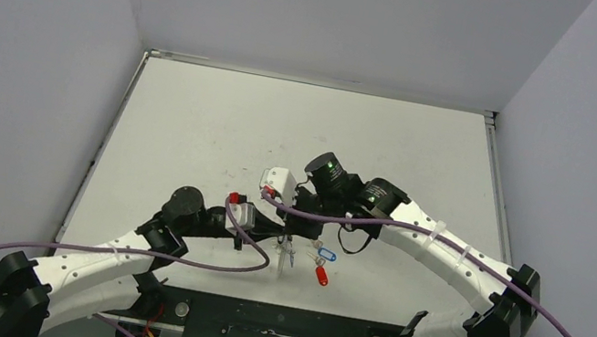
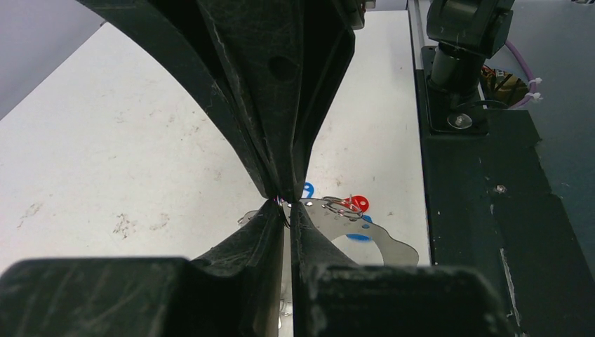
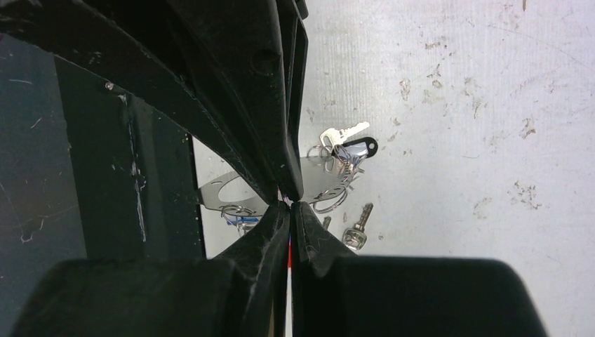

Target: Put the keys on the keyring

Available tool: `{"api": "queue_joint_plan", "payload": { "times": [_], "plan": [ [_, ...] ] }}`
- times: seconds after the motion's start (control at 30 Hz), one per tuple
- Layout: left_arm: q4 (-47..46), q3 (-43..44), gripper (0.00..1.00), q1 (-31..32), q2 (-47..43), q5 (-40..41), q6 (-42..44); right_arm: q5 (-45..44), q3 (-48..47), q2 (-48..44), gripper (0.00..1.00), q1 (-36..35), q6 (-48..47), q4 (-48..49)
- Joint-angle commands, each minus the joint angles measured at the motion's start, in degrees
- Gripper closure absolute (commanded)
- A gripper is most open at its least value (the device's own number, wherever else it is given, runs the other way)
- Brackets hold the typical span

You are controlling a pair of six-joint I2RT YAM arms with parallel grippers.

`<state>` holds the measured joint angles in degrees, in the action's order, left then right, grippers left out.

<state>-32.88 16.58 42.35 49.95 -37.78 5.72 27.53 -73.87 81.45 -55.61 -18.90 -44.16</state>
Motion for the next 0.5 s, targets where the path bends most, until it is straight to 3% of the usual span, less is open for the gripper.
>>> {"api": "queue_joint_plan", "payload": {
  "times": [0.0,0.03,0.23,0.47],
  "plan": [
    [-1.3,3.82,0.96,0.27,1.2,-0.96,0.93,0.82,-3.18,0.89,1.0,-1.16,0.52,1.88],
    [-1.02,4.01,1.0,0.26,1.26,-1.16,1.22,0.73,-3.25,0.98,1.0,-1.24,0.53,1.93],
    [-1.53,2.7,1.0,0.19,0.32,0.23,0.67,-1.95,-0.86,-1.19,0.97,-1.05,0.98,5.87],
    [-8.26,-3.12,1.0,0.2,-3.8,5.54,-2.96,-2.31,10.31,-11.61,0.47,1.86,3.49,20.15]
  ]
}}
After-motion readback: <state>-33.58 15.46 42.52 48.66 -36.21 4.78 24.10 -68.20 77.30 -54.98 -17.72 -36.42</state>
